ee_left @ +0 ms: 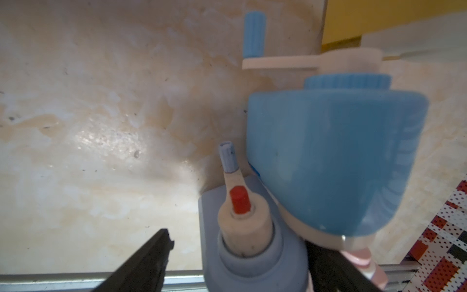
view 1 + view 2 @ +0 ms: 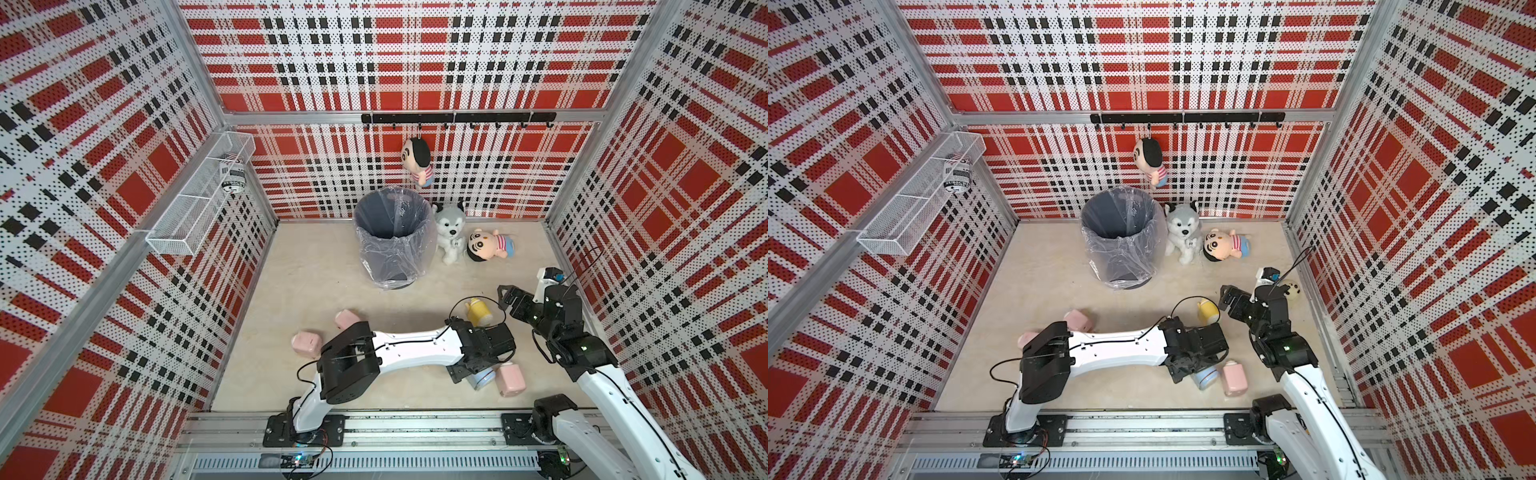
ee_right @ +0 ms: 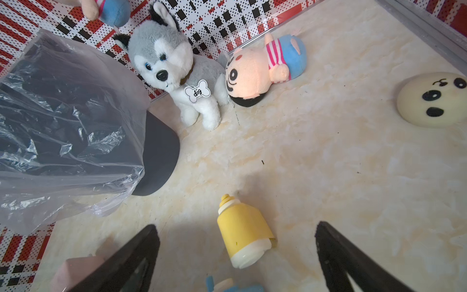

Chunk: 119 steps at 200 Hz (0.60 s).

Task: Take out the pencil sharpener tray and clean the shavings
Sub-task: Pick up the pencil sharpener from the center of the board.

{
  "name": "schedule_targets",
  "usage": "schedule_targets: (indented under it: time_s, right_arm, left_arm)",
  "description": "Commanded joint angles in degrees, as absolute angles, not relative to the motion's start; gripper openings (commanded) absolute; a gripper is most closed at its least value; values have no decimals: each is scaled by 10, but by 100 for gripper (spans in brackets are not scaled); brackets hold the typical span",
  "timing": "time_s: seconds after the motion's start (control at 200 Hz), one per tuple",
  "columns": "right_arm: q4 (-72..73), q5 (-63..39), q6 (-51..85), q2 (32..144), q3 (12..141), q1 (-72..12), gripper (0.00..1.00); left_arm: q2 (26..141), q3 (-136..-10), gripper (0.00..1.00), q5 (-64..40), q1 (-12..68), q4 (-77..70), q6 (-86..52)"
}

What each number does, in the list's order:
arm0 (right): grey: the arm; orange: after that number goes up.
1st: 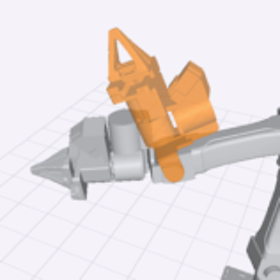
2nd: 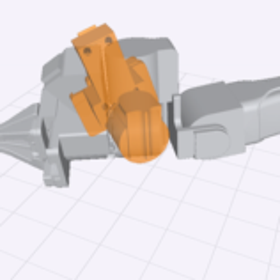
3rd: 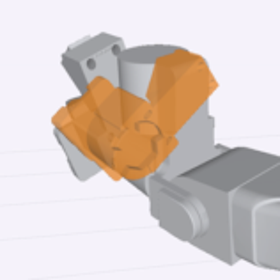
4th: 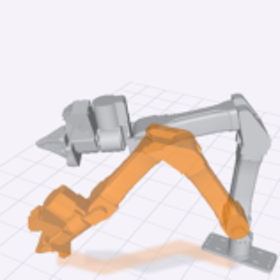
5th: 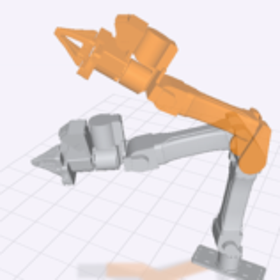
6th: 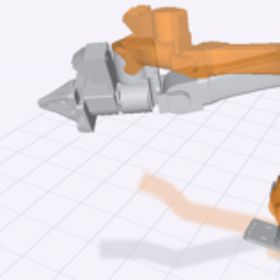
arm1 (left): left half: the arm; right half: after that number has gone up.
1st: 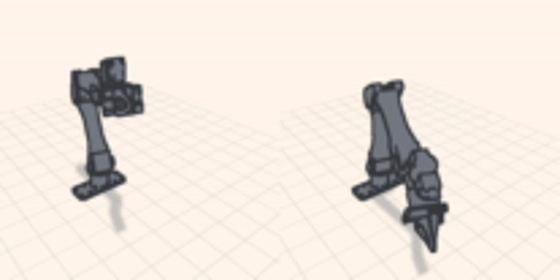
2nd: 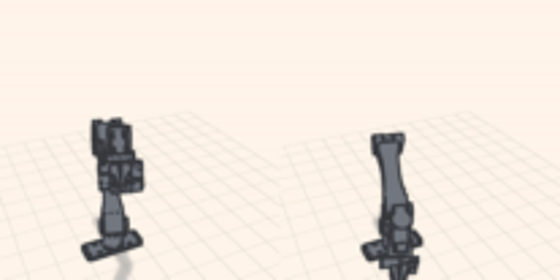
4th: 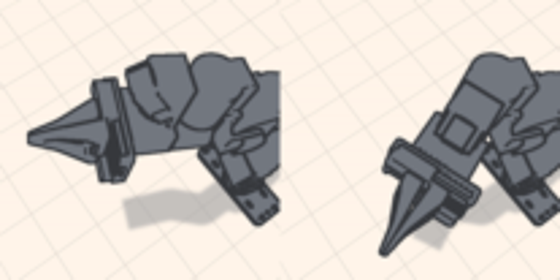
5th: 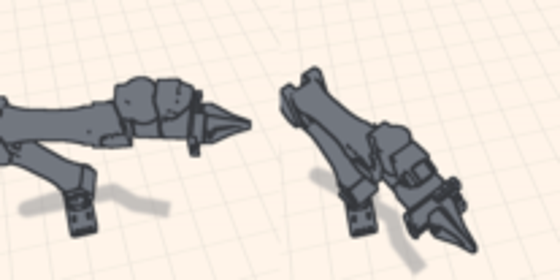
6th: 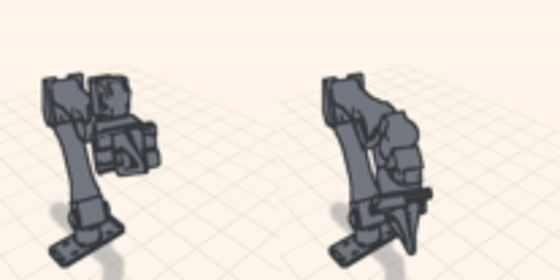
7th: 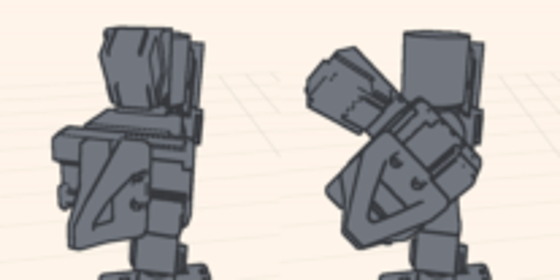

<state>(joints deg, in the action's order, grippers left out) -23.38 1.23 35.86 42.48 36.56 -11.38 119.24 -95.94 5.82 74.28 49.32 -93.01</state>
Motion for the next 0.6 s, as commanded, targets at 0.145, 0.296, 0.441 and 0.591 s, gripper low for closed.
schedule_targets:
  time_s: [0.145, 0.296, 0.441, 0.591]
  right_arm:
    - [-220, -4, 360, 420, 362, -104, 100]
    - [-225, -5, 361, 411, 358, -102, 100]
    - [-234, -2, 357, 402, 360, -101, 100]
    - [-237, -3, 359, 396, 360, -100, 100]
  left_arm:
    - [1200, -972, 77, 45, 752, 514, -943]
    - [1200, -974, 74, 46, 753, 516, -951]
    - [1204, -980, 72, 45, 755, 515, -952]
    - [1202, -976, 58, 48, 755, 515, -952]
